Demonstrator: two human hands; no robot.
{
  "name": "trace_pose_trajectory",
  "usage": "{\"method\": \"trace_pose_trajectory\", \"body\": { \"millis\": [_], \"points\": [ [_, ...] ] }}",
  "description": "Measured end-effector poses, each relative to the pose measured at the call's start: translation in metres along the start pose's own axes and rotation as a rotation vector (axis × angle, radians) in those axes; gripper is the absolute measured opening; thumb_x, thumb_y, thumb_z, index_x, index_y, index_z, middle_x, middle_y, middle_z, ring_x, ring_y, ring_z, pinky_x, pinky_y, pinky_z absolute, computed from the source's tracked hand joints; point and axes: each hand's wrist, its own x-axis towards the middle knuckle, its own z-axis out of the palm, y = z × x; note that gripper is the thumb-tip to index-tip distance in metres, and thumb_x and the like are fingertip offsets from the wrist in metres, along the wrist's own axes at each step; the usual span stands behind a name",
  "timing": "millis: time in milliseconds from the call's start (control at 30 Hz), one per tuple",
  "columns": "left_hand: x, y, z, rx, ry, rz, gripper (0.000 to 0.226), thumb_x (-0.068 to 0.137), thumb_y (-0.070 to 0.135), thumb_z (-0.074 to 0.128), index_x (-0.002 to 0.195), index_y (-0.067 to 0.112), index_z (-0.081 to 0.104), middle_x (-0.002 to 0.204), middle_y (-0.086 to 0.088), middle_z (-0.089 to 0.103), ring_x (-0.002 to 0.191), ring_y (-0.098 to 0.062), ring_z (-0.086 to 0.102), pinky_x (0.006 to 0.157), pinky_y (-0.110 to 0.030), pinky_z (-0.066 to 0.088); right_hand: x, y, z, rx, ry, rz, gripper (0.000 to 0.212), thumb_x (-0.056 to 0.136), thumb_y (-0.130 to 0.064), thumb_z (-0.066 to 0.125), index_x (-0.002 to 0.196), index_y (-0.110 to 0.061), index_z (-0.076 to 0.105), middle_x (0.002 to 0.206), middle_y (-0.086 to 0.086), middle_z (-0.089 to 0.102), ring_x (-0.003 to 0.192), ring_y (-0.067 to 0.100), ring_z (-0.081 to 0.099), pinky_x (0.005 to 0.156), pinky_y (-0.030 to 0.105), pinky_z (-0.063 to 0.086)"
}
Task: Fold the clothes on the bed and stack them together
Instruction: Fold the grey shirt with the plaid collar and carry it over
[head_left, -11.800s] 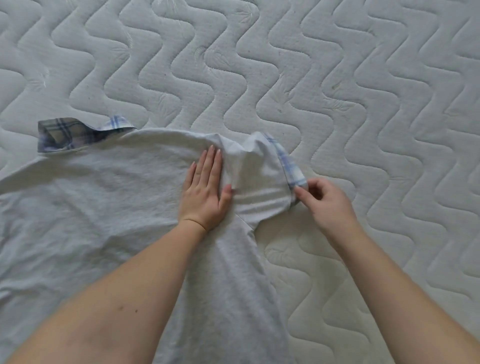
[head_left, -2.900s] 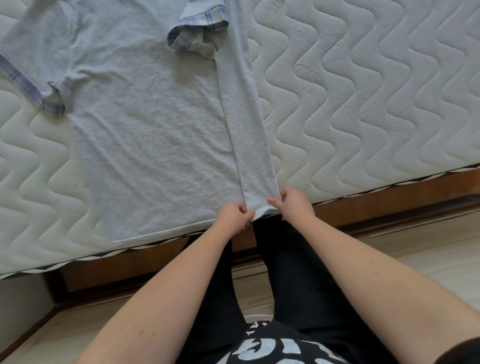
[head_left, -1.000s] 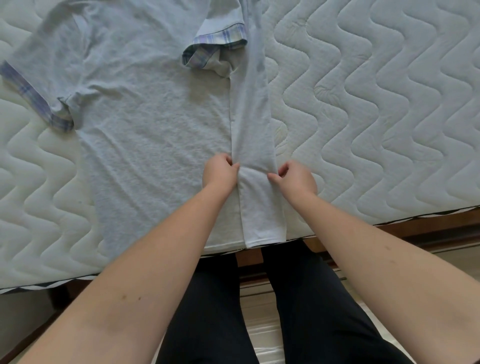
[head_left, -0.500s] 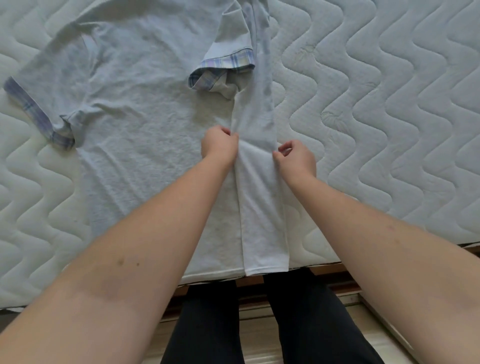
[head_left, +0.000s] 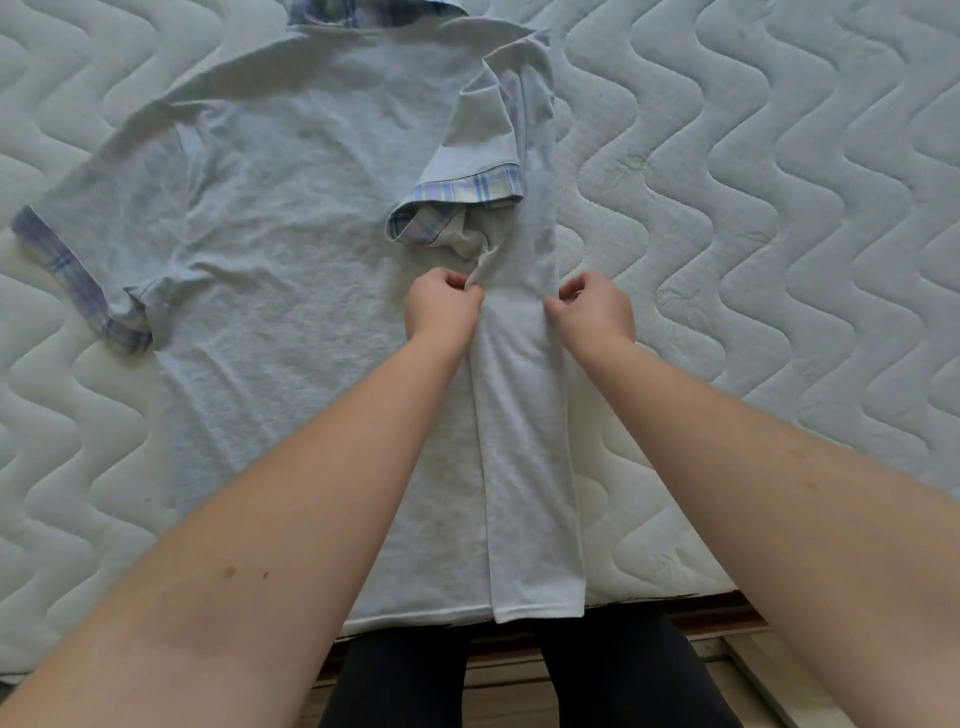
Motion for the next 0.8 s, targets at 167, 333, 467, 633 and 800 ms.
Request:
{"method": "trace_pose_trajectory", "body": {
  "millis": [167, 333, 467, 633, 800],
  "points": [
    [0.002, 0.000, -0.007, -0.071, -0.031, -0.018, 0.017, 0.084, 0.034, 0.070, 0.090, 0.019, 0.067, 0.086, 0.000, 0.072, 0.087, -0.024, 0.069, 0.084, -0.042, 0.057, 0.006, -0.005, -0.004, 0.014, 0.021, -0.009, 0.020, 0.087, -0.034, 0.065, 0.101, -0.020, 0.063, 0.103, 0.001, 0.069, 0.100, 0.023, 0.062, 0.084, 0.032, 0.047],
    [0.012, 0.012, -0.004, -0.214, -0.126, -0.071, 0.030, 0.078, 0.034, 0.080, 0.095, 0.011, 0.071, 0.094, -0.007, 0.075, 0.093, -0.025, 0.071, 0.087, -0.047, 0.057, 0.019, -0.025, -0.007, 0.078, 0.054, -0.102, 0.032, 0.089, -0.033, 0.067, 0.115, -0.015, 0.061, 0.093, -0.005, 0.063, 0.096, 0.018, 0.062, 0.080, 0.027, 0.042],
    [0.019, 0.015, -0.004, -0.127, -0.001, -0.041, 0.009, 0.082, 0.026, 0.073, 0.079, 0.021, 0.065, 0.091, -0.004, 0.073, 0.092, -0.024, 0.069, 0.088, -0.040, 0.055, 0.034, -0.040, -0.006, 0.090, 0.052, -0.114, 0.033, 0.088, -0.033, 0.068, 0.115, -0.016, 0.059, 0.090, -0.006, 0.060, 0.094, 0.018, 0.060, 0.079, 0.028, 0.042],
    [0.006, 0.019, -0.018, -0.062, 0.144, 0.184, 0.023, 0.088, 0.032, 0.067, 0.077, 0.016, 0.056, 0.068, 0.009, 0.058, 0.068, -0.010, 0.057, 0.065, -0.025, 0.042, 0.047, -0.048, -0.004, 0.075, 0.078, -0.112, 0.035, 0.086, -0.036, 0.069, 0.113, -0.018, 0.055, 0.107, -0.001, 0.058, 0.098, 0.018, 0.058, 0.080, 0.029, 0.042],
    [0.024, 0.041, -0.038, 0.230, 0.301, 0.581, 0.039, 0.083, 0.033, 0.071, 0.114, 0.016, 0.057, 0.114, -0.004, 0.056, 0.106, -0.022, 0.050, 0.091, -0.031, 0.037, 0.045, -0.060, -0.002, 0.035, 0.200, -0.240, 0.035, 0.086, -0.035, 0.070, 0.110, -0.017, 0.052, 0.108, 0.001, 0.053, 0.099, 0.020, 0.054, 0.086, 0.037, 0.046]
  ]
}}
